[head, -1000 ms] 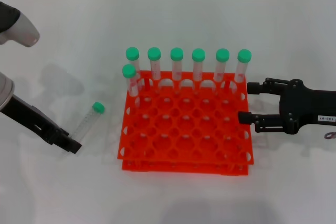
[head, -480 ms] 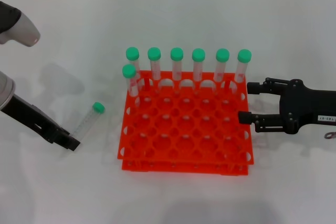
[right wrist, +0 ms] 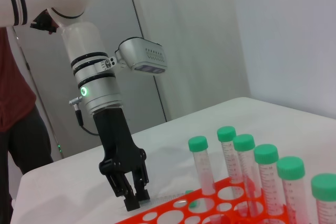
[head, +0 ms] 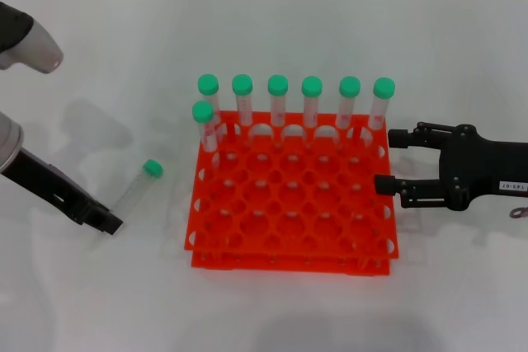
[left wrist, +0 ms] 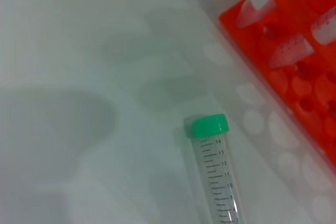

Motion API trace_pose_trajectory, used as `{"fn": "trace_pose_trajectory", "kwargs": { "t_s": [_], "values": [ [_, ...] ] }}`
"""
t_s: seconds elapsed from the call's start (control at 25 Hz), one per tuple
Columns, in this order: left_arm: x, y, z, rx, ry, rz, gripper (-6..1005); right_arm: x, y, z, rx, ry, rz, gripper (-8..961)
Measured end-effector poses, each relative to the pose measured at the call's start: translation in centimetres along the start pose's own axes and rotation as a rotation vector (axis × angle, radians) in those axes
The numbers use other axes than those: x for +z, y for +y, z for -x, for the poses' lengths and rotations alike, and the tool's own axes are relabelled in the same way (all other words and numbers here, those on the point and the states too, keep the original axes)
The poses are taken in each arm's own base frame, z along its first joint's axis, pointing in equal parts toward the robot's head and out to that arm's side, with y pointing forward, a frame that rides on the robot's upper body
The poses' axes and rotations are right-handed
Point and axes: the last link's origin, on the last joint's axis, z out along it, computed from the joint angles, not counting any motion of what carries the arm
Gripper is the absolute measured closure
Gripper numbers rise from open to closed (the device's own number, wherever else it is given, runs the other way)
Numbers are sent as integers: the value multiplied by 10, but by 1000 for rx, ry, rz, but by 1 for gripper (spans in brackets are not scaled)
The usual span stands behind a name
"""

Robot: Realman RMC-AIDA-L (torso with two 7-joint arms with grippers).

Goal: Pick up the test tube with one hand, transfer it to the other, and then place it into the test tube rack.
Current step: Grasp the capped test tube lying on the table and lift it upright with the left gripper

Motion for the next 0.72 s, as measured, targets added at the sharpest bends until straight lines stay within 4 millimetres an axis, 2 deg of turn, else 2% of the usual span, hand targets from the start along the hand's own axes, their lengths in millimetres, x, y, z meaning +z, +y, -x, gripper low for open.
{"fn": "trace_pose_trajectory", "kwargs": {
  "t_s": [0.72],
  "values": [
    [0,-1,1,-12,-6,-9,744,0,0,1,-1,-1,0,140]
  ]
}}
